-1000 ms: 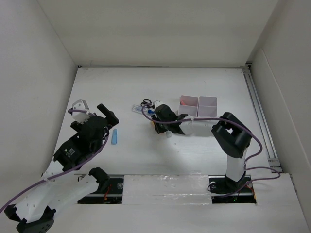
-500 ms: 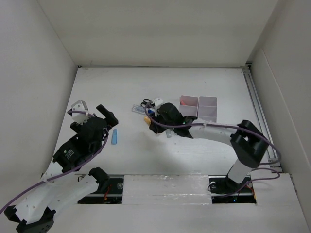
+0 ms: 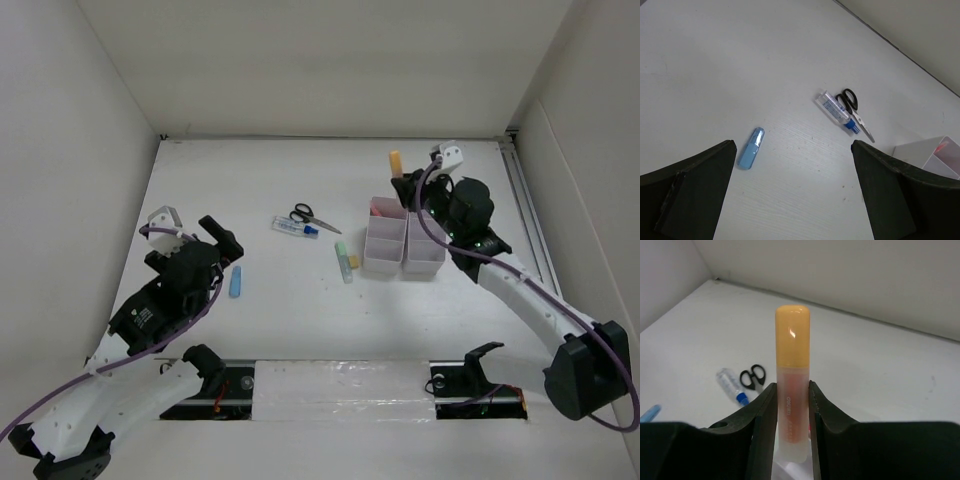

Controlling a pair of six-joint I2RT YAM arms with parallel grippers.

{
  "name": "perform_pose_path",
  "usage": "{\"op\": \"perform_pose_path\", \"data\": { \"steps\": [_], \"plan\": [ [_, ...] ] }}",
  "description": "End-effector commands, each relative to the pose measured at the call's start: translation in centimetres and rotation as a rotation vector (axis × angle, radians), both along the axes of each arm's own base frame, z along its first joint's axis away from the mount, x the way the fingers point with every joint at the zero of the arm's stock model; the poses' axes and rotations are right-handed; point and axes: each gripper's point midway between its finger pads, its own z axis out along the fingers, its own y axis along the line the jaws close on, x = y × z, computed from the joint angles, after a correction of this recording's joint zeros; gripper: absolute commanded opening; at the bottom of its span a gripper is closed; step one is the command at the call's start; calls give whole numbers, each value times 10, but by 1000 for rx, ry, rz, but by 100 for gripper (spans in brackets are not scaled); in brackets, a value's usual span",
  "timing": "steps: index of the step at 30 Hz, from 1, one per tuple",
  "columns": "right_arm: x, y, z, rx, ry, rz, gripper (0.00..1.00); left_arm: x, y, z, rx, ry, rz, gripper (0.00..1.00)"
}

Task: Sort the stationery into containers
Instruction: Place the stationery into the container

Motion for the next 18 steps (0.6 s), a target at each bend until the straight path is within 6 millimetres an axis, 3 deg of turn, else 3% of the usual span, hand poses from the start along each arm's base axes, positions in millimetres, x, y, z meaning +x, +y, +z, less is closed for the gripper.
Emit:
{"op": "perform_pose_path", "data": {
  "steps": [1,7,13,14,16,18],
  "plan": [
    [3,-30,29,-8,-160,-51,0,3,-1,5,-5,-23,-6,100],
    [6,-74,31,-17,-291,-109,0,2,-3,4,-6,-26,-18,100],
    [11,-88,12,-43,-308,-49,0,3,-6,4,-9,-26,-37,100],
    [10,-91,16,-48,-352,-28,0,3,-6,1,5,-17,-40,100],
    [7,-92,4,-37,-354,9,0,3,-6,2,-1,-24,-40,100],
    [5,-95,8,-31,-392,45,0,3,-8,2,4,-20,-52,100]
  ]
}}
